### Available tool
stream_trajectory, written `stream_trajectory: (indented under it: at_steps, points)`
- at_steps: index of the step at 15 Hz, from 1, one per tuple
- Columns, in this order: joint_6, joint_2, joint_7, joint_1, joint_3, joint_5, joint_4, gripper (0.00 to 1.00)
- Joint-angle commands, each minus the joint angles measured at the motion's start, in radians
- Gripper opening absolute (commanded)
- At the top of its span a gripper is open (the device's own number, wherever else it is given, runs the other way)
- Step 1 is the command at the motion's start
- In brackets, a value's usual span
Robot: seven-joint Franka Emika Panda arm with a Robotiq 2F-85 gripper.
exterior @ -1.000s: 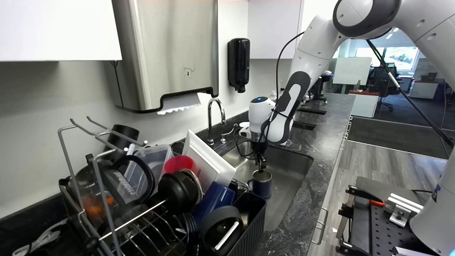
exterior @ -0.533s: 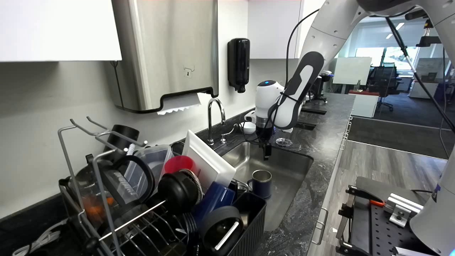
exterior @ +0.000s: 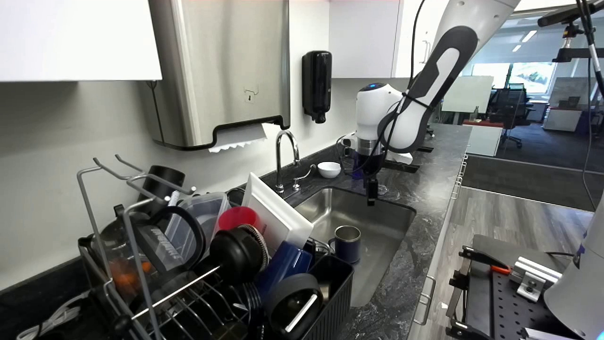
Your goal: Pick up the cup in the sink and put it upright
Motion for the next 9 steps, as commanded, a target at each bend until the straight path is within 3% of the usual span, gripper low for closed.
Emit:
stream_trajectory:
  at_steps: [1,4,9]
  points:
    - [-0.160,-0.126,0.064,0.022,0.012,0.115,-0.077,1.00]
    - [-0.269,-0.215,0.143,0.044,0.009,0.160,-0.116,1.00]
    - [-0.373,-0.297,0.260,0.055,0.011,0.084,-0.155,1.00]
